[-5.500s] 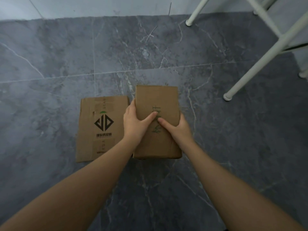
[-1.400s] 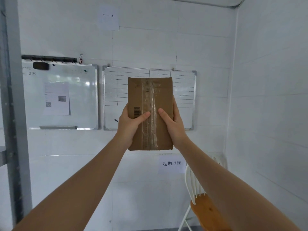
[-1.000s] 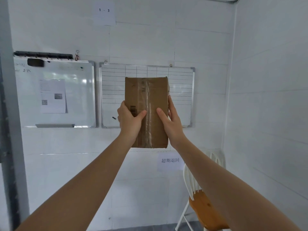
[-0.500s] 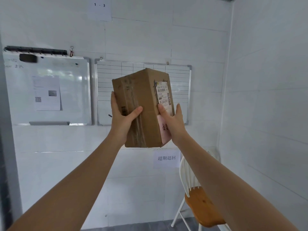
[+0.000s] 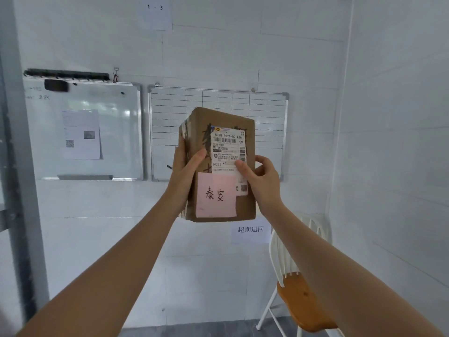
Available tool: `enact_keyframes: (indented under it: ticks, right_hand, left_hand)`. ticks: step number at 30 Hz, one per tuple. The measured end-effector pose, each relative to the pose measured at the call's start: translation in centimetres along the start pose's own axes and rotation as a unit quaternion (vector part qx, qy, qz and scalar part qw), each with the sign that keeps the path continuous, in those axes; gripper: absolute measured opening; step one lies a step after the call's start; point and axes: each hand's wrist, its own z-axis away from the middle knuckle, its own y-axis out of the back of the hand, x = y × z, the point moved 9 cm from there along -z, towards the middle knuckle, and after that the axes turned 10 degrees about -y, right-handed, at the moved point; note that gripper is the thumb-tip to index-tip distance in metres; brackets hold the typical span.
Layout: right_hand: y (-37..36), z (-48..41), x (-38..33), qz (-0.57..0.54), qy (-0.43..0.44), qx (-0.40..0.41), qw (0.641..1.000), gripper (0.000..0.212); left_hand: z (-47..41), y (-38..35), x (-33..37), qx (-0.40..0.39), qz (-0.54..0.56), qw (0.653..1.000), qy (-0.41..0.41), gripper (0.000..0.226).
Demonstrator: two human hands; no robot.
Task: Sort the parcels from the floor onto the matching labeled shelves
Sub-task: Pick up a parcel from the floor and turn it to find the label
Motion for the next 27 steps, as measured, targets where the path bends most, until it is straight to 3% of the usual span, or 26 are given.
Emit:
enact_keyframes:
  ticks: [3, 5, 9, 17, 27]
  right_hand:
    - [-1.3, 0.1, 0.2, -0.06, -0.006, -0.08, 0.995, 0.037]
    - [-1.7, 0.0, 0.5, -0.081, -0.02, -0.113, 0.99, 0.05]
    - [-3.0, 0.7, 1.0, -0.176, -0.066, -0.196, 0.962, 0.048]
    - [-2.6, -0.3, -0.5, -0.154, -0.018, -0.167, 0.974, 0.066]
    - [-4.0, -0.5, -0.9, -0.227, -0.033, -0.216, 0.949, 0.06]
  left_hand:
    - [0.3, -0.3, 0.0, -0.003, 0.061, 0.998, -0.006, 0.064]
    - [0.5, -0.6, 0.3, -0.004, 0.077, 0.997, -0.011, 0.069]
    - [0.5, -1.0, 0.4, -0.029, 0.088, 0.996, -0.008, 0.076]
    - [0.7, -0.4, 0.0, -0.028, 0.117, 0.993, 0.002, 0.058]
    - [0.2, -0.2, -0.8, -0.036, 0.156, 0.987, 0.025, 0.071]
